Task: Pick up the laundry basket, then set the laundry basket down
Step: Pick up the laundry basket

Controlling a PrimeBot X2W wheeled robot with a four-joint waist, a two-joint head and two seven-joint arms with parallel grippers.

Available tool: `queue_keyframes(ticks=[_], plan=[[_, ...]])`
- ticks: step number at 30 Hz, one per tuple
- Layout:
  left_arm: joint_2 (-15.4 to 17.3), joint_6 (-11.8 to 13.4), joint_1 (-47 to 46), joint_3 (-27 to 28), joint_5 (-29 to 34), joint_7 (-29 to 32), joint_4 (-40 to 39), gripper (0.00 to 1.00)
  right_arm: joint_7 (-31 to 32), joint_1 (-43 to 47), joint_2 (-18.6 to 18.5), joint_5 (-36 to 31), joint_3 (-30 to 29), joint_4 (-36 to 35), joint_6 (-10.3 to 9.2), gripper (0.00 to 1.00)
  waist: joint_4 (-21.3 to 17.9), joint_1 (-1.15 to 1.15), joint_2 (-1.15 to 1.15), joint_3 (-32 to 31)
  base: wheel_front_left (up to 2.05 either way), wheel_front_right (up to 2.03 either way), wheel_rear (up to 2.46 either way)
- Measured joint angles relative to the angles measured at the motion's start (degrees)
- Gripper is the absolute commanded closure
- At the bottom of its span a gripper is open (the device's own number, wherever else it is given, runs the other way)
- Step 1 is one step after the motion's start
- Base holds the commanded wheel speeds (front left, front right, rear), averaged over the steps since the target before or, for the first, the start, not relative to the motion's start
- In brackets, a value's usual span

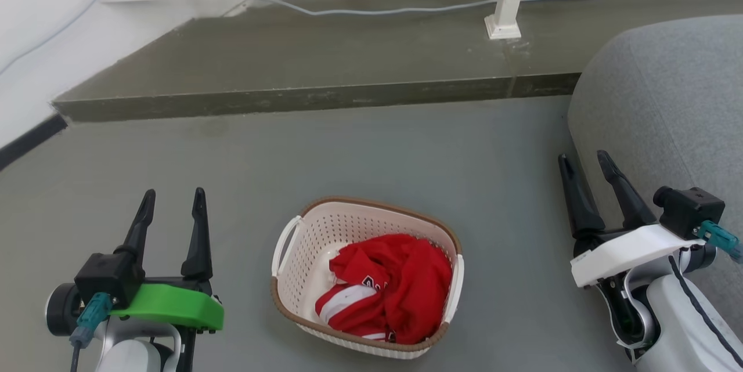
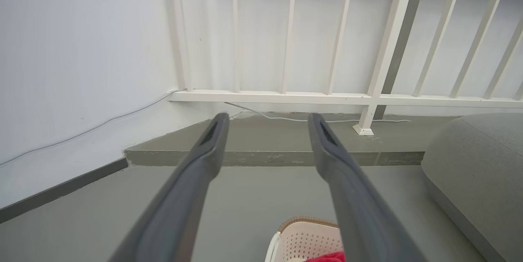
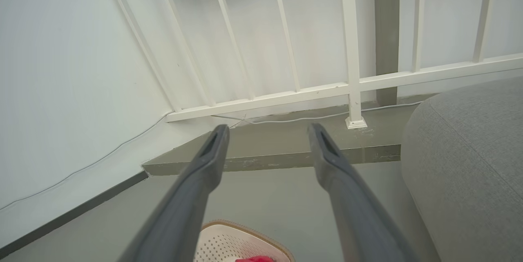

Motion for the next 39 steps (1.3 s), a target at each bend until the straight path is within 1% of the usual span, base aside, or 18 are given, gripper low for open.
queue_keyframes(ticks=[9,11,23,30,38,39], plan=[[-0.1,-0.4,-0.3,0.1,0.1,0.0,-0.1,0.0,0.0,-0.4,0.0,-0.1,-0.2,-0.6,0.11,0.0,-0.7,0.0,0.0,2.8,0.0,0.0,0.0],[-0.1,-0.5,-1.0,0.2,0.1,0.0,-0.2,0.0,0.0,-1.0,0.1,-0.1,-0.5,-1.0,0.49,0.0,-0.9,0.0,0.0,3.8,0.0,0.0,0.0],[-0.7,-1.1,-6.1,0.5,0.1,0.0,-0.7,0.0,0.0,-3.5,0.6,-0.1,-2.1,-2.6,0.68,0.0,-2.8,0.0,0.0,11.1,0.0,0.0,0.0],[-0.3,-1.6,-9.7,0.8,0.5,-0.1,3.1,0.0,0.0,-5.8,0.9,-0.1,-2.2,-3.3,1.22,0.0,-3.8,0.0,0.0,16.3,0.0,0.0,0.0],[1.0,-2.6,-15.1,0.9,-0.5,0.4,9.8,0.0,0.0,-9.0,2.1,-0.6,-1.9,-3.8,1.56,0.0,-4.9,0.0,0.0,22.7,0.0,0.0,0.0],[1.1,-2.6,-16.0,1.1,-0.6,0.7,10.4,0.0,0.0,-9.4,2.2,-0.6,-1.9,-3.8,1.86,0.0,-5.1,0.0,0.0,23.5,0.0,0.0,0.0]])
